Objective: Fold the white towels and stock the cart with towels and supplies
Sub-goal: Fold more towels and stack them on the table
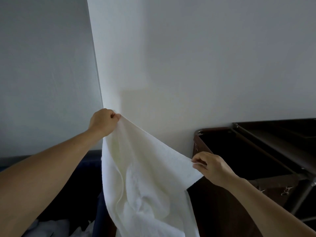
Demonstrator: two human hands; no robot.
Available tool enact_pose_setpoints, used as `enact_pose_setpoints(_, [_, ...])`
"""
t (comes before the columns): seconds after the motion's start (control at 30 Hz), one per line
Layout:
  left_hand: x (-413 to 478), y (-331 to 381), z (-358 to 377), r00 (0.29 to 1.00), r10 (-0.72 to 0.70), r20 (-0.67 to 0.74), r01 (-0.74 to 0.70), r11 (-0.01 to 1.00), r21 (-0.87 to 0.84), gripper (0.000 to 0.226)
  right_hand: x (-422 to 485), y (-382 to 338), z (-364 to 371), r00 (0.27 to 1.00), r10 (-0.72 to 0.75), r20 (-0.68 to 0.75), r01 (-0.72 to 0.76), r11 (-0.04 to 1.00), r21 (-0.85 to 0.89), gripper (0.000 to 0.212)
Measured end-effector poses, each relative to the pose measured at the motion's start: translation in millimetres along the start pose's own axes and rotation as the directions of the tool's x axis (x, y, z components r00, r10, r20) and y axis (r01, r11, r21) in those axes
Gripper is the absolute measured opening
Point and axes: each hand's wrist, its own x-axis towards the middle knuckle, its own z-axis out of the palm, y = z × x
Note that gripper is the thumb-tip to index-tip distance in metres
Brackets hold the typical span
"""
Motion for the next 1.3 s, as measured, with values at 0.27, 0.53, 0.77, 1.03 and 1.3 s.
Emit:
enact_pose_setpoints(0.27, [-0.4,-9.7,-4.0,0.999,-0.032,-0.027,0.033,0.999,0.021,0.049,4.3,-1.5,1.3,0.883,-0.437,-0.168,0.403,0.892,-0.204,0.014])
enact_pose_setpoints(0.53, [0.8,1.3,-0.7,0.995,0.052,-0.081,-0.052,0.999,0.004,0.049,0.3,-2.9,5.0,0.968,-0.057,0.246,0.112,0.971,-0.213,0.017])
enact_pose_setpoints(0.77, [1.5,11.4,6.7,0.99,0.117,-0.082,-0.116,0.993,0.016,0.046,-3.5,-7.0,-10.5,0.964,0.124,0.234,-0.078,0.977,-0.198,0.03])
enact_pose_setpoints(1.03, [-1.0,6.1,9.4,0.989,0.131,-0.064,-0.13,0.991,0.023,0.047,-6.3,0.2,-25.2,0.919,0.217,0.328,-0.094,0.931,-0.353,0.03])
enact_pose_setpoints(1.3, [-8.0,-11.8,-5.7,0.962,0.24,-0.129,-0.239,0.971,0.021,0.048,15.1,-20.6,-105.4,0.893,0.309,-0.328,-0.267,0.949,0.168,0.014])
